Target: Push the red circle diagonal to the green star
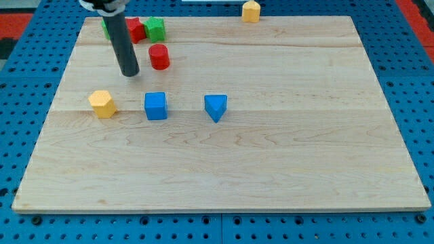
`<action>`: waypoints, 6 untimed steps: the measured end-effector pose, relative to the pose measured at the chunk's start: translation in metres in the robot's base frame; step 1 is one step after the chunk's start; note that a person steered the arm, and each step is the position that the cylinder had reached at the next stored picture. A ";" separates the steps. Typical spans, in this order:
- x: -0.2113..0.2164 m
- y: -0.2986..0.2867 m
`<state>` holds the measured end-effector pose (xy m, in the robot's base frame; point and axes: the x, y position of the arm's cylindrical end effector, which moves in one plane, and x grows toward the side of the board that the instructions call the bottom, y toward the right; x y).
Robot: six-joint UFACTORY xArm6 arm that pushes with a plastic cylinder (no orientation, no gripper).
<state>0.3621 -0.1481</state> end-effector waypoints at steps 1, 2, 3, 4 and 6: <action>-0.016 0.023; -0.040 0.056; -0.041 0.070; -0.032 0.041; -0.056 0.032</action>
